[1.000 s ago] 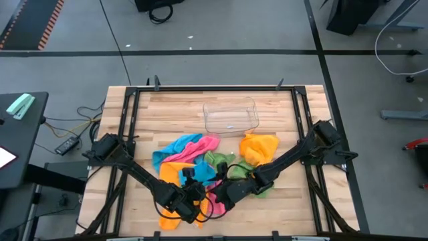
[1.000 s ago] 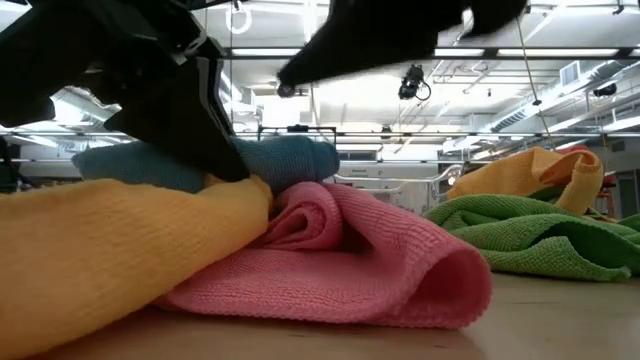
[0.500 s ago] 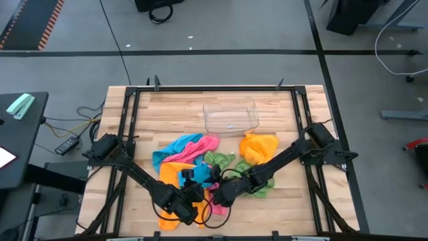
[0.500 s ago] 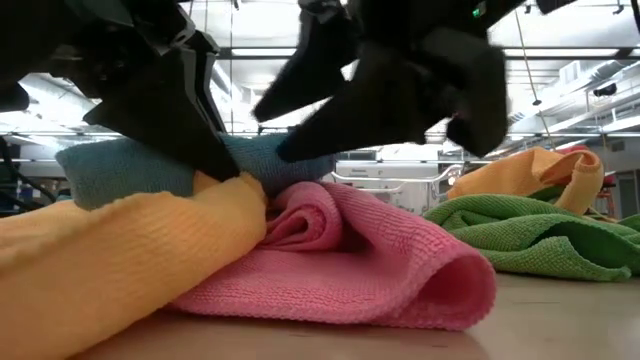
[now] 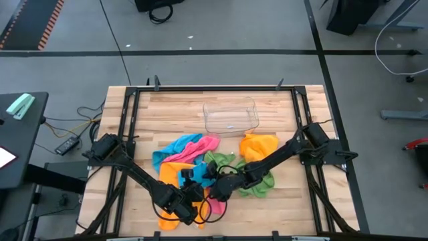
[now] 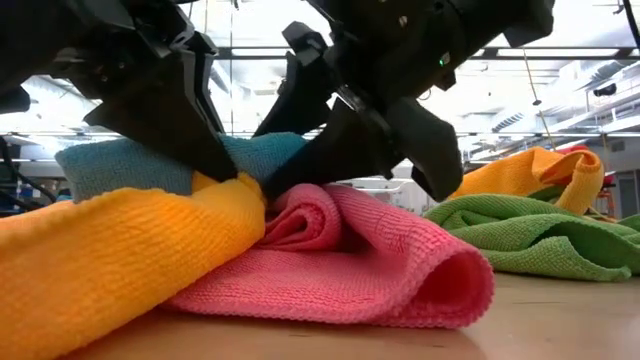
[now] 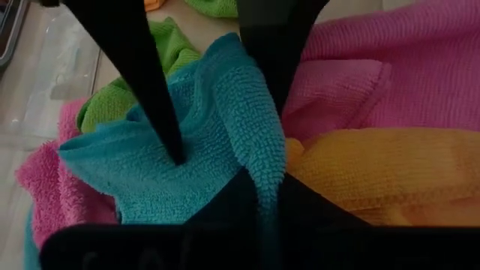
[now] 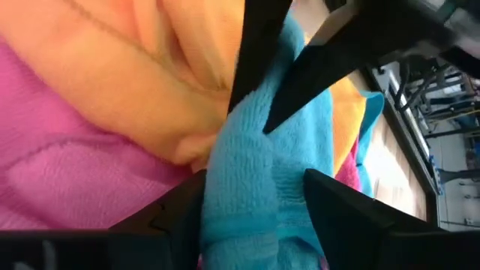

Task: Fold microfiber towels
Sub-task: Put the folded blue microfiber cloth into the transparent bin

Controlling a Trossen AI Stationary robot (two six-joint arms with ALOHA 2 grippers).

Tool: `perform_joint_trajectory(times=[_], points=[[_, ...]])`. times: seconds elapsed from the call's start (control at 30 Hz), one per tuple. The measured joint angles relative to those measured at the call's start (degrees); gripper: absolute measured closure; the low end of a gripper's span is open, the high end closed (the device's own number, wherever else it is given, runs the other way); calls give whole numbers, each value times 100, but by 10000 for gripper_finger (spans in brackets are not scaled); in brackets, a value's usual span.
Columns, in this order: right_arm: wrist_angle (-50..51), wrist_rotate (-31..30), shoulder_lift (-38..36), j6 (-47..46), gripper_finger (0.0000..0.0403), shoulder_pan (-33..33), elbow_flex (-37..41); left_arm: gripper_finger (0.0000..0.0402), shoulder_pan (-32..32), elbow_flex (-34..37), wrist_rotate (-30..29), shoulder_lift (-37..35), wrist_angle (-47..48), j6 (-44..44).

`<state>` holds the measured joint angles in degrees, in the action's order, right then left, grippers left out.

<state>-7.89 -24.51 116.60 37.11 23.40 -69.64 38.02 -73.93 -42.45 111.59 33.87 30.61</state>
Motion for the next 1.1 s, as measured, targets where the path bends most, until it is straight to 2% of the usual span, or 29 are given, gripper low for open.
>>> perform_joint_trajectory(times=[0.17, 0.3, 0.5, 0.6, 0.8, 0.87, 1.1], points=[[15, -86, 115, 229, 203, -31, 6, 368, -2, 0, -32, 0, 21, 0], [-59, -161, 91, 236, 241, -40, 7, 363, -2, 0, -38, 0, 92, 5], [39, -221, -18, 184, 338, -24, 8, 320, 27, 0, -54, 0, 103, 0], [182, -217, -68, 83, 370, -35, 7, 286, 104, 2, -47, -34, 133, 6], [276, -118, -166, -412, 377, -83, -41, 216, 215, 7, -81, -348, 208, 307], [669, -111, -217, -629, 377, -87, -194, 200, 240, 4, -181, -494, 206, 330], [1939, 143, -226, -1634, 377, -188, -1049, 179, 173, 0, -254, -710, 284, 510]])
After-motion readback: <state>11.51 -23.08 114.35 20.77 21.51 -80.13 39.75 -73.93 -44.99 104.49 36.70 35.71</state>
